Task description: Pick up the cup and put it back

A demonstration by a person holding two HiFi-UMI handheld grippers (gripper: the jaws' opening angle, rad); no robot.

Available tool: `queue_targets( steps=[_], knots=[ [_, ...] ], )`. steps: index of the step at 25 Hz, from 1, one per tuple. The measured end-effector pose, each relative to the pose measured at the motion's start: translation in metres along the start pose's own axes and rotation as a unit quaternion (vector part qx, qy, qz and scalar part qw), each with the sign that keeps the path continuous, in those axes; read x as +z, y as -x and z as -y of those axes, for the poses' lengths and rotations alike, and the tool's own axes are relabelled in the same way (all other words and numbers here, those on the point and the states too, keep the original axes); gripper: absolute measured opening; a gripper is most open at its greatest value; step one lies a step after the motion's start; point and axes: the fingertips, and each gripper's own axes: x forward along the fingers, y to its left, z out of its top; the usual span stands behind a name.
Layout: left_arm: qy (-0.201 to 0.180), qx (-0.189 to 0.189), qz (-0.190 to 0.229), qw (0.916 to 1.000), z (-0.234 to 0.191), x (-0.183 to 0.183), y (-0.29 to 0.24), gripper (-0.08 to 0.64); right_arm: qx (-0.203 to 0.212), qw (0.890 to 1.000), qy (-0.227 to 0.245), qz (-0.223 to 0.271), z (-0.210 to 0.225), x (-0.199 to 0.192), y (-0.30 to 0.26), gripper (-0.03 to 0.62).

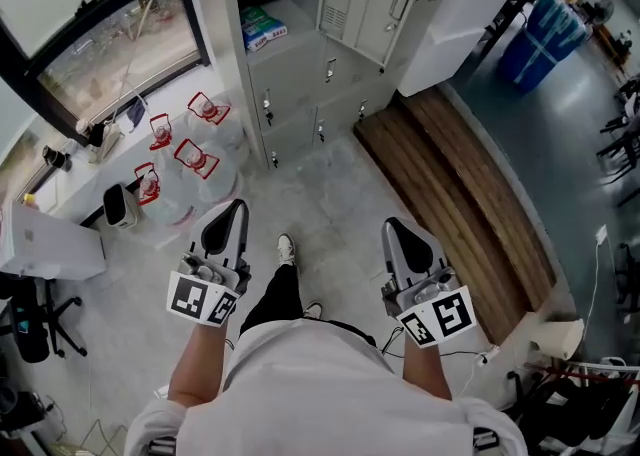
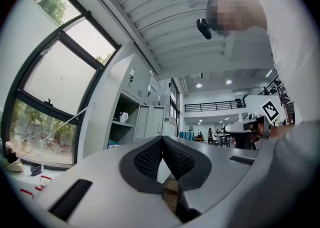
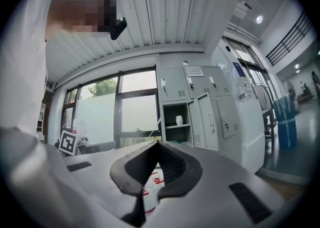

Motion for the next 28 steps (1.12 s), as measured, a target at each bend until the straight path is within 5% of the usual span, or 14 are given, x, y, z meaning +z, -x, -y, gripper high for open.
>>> queue_targets(
  steps=[7, 17, 28],
  knots=[
    [0.011, -0.014, 0.003, 0.9998, -0.040, -0.017, -0.076, 0.020, -0.010, 1.000, 0.006, -0.018, 0.047, -0.008, -0.057, 0.017],
    [0.014, -0.038, 0.014, 0.9991, -0.136, -0.008, -0.199, 0.020, 0.009, 0.999, 0.034, -0.019, 0.098, 0.022, -0.215, 0.017],
    [0.020, -0.048, 0.006, 0.9986, -0.186, -0.013, -0.261, 0.020, 0.026, 0.998, 0.025, -0.042, 0.117, 0.016, -0.291, 0.017]
  ],
)
